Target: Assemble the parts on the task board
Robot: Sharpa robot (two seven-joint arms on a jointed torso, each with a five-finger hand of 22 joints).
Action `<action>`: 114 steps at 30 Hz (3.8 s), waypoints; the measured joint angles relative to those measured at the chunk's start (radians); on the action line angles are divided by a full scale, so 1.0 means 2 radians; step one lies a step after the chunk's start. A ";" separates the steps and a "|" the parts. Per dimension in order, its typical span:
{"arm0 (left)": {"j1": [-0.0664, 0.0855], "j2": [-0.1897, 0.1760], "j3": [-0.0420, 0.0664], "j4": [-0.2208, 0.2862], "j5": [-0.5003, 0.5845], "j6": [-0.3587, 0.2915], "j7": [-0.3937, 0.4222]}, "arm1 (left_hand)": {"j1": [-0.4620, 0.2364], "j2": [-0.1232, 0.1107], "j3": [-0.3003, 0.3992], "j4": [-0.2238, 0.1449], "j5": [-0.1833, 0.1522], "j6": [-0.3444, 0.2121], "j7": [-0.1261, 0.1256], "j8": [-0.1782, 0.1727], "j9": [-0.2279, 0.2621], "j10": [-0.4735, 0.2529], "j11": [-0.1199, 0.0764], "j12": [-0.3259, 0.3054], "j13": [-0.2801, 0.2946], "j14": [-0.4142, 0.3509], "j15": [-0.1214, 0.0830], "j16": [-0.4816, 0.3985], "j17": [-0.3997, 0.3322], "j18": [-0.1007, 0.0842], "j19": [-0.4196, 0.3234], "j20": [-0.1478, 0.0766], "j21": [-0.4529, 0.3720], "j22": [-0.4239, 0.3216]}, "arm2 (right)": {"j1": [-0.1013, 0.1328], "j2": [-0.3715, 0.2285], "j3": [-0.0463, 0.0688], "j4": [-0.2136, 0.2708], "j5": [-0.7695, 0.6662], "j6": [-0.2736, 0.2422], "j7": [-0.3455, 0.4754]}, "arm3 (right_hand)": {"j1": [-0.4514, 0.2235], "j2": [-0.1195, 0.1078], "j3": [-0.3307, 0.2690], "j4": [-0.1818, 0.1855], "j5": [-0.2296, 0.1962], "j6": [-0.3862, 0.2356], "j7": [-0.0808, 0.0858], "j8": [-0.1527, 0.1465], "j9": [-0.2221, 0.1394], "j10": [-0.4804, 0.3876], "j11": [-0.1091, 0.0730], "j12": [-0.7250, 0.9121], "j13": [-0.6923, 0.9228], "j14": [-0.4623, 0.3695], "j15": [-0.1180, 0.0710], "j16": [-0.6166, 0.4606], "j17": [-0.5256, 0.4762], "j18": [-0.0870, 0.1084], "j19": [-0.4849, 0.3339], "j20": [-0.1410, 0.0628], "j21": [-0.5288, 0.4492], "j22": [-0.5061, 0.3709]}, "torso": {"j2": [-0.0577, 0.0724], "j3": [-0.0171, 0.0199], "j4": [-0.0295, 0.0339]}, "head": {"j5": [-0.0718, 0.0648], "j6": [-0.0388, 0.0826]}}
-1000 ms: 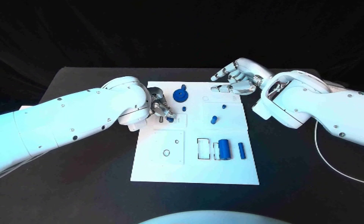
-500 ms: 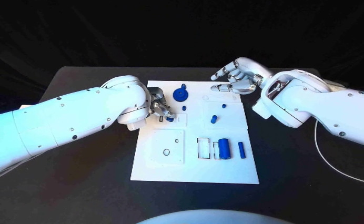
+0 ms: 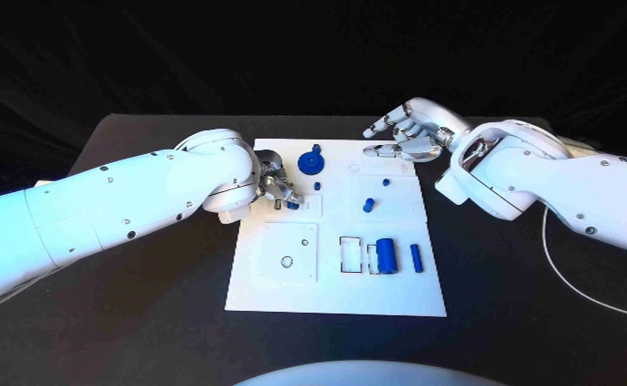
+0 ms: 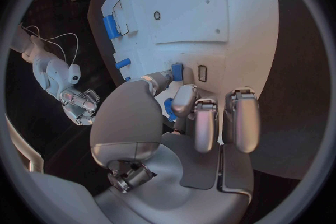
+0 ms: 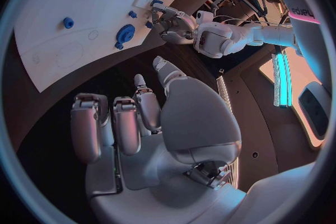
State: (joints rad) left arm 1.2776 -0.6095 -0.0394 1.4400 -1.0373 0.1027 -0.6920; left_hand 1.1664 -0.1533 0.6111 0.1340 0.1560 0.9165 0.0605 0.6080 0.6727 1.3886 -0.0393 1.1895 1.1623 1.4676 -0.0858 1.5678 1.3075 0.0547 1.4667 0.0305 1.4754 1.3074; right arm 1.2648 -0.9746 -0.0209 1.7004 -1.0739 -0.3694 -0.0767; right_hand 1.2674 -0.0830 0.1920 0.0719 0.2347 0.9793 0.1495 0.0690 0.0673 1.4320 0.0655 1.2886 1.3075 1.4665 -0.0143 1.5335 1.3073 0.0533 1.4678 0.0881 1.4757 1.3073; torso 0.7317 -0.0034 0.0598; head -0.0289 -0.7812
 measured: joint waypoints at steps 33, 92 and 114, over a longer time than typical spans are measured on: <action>0.004 0.026 0.001 -0.039 -0.004 0.034 -0.001 | -0.051 0.014 -0.035 0.003 -0.001 0.035 -0.023 0.006 0.011 0.007 -0.004 0.006 0.006 0.000 -0.004 0.000 0.000 -0.008 -0.002 -0.005 0.004 0.000 | 0.000 -0.002 0.000 0.005 0.002 -0.001 0.002 | 0.000 0.000 -0.001 0.001 0.002 0.000 0.000 0.000 0.000 0.000 0.000 0.000 0.000 0.000 0.000 -0.002 0.000 0.000 0.000 0.000 -0.002 0.000 | 0.000 -0.0001 0.0000 | -0.002 0.000; 0.057 0.013 0.036 -0.106 0.012 0.065 -0.003 | 0.008 0.056 -0.284 0.074 -0.026 -0.003 0.007 -0.062 -0.053 -0.038 0.019 -0.052 -0.057 0.000 0.009 0.000 0.000 -0.007 0.000 0.007 -0.020 0.000 | 0.000 0.003 -0.001 -0.006 0.007 -0.001 0.003 | -0.024 0.003 -0.044 0.039 0.006 0.000 0.000 0.000 0.000 -0.002 -0.002 -0.002 0.000 0.000 0.000 -0.004 0.000 0.000 0.000 0.000 -0.004 0.000 | 0.001 -0.0006 0.0004 | 0.004 0.013; 0.051 0.072 0.019 -0.198 -0.001 0.114 -0.002 | -0.006 0.061 -0.326 0.077 -0.037 0.015 -0.001 -0.047 -0.056 -0.032 0.014 -0.040 -0.050 0.000 0.009 0.000 0.000 -0.007 0.000 0.007 -0.018 0.000 | -0.001 0.007 -0.001 -0.009 0.008 0.000 0.003 | -0.019 0.007 -0.048 0.037 0.013 0.000 0.000 0.000 0.000 -0.002 -0.002 -0.002 0.000 0.000 0.000 -0.004 0.000 0.000 0.000 0.000 -0.004 0.000 | 0.001 -0.0003 -0.0004 | 0.002 0.009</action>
State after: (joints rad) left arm 1.3795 -0.4663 -0.0006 1.0432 -1.0399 0.3305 -0.6967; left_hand 1.1549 -0.0318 -0.0401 0.2881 0.0823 0.9468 0.0586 0.5135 0.5598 1.3238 -0.0112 1.1101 1.0631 1.4673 -0.0676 1.5677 1.3074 0.0397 1.4667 0.0449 1.4395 1.3074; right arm 1.2637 -0.9599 -0.0226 1.6827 -1.0585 -0.3702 -0.0700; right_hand 1.2293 -0.0685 0.0953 0.1464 0.2604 0.9792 0.1495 0.0690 0.0671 1.4286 0.0621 1.2847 1.3073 1.4664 -0.0143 1.5259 1.3078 0.0533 1.4678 0.0881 1.4677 1.3080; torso 0.7333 -0.0040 0.0591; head -0.0253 -0.7634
